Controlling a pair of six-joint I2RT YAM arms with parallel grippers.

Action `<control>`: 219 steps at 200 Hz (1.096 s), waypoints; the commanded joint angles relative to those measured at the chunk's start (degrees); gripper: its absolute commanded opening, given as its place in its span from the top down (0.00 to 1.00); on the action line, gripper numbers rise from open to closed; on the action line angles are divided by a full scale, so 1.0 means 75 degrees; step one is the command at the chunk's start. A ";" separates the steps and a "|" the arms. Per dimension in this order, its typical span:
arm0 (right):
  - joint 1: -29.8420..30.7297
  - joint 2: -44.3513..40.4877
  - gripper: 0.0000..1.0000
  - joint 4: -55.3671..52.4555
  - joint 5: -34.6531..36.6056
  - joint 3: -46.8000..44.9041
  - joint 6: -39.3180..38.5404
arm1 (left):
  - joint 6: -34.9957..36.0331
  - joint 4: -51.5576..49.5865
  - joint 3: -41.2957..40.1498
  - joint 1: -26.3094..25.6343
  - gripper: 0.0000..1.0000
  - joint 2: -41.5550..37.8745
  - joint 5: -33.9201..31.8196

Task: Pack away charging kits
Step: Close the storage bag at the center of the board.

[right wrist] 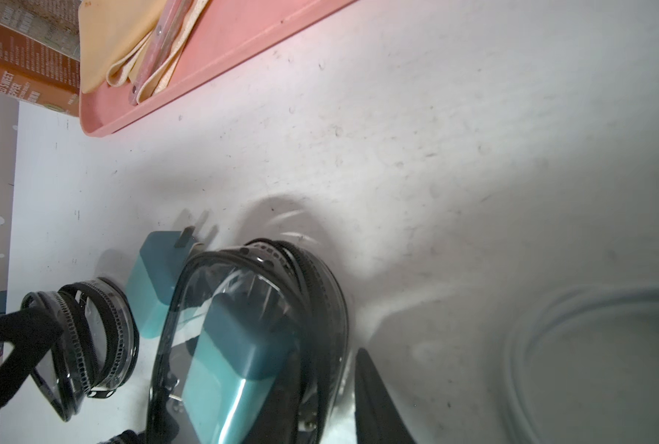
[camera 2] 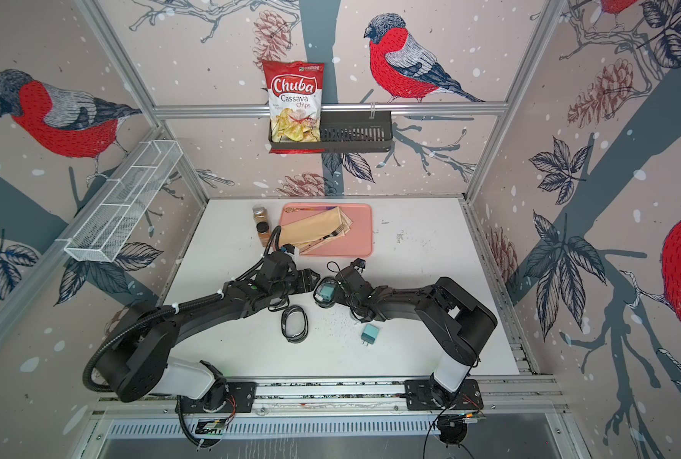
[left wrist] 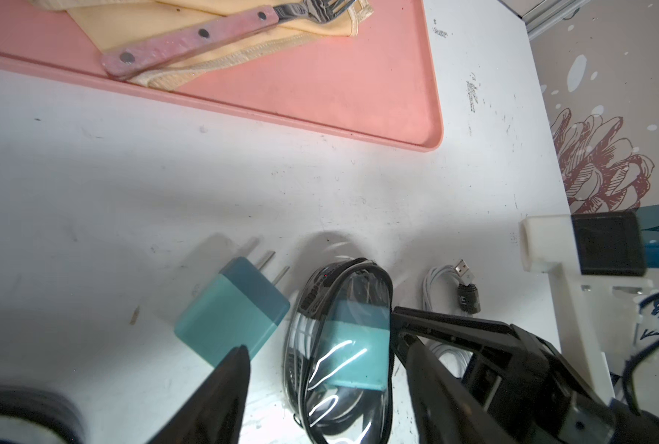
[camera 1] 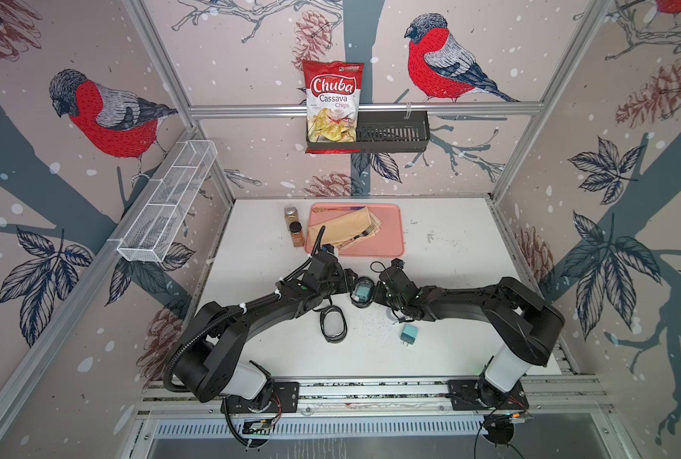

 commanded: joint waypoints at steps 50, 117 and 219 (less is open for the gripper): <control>-0.0141 0.0390 0.92 0.0056 -0.0372 0.0005 0.0050 | 0.0079 -0.0109 0.0379 0.0068 0.38 0.0775 0.0735; -0.0311 0.0130 1.00 0.0375 -0.0531 -0.0322 -0.0188 | 0.0087 -0.0027 0.0401 0.0074 0.35 0.0891 0.0967; -0.0588 -0.1277 0.65 -0.0233 -0.0169 -0.0430 -0.0351 | -0.0038 0.0238 -0.0018 0.0129 0.37 0.0142 0.0899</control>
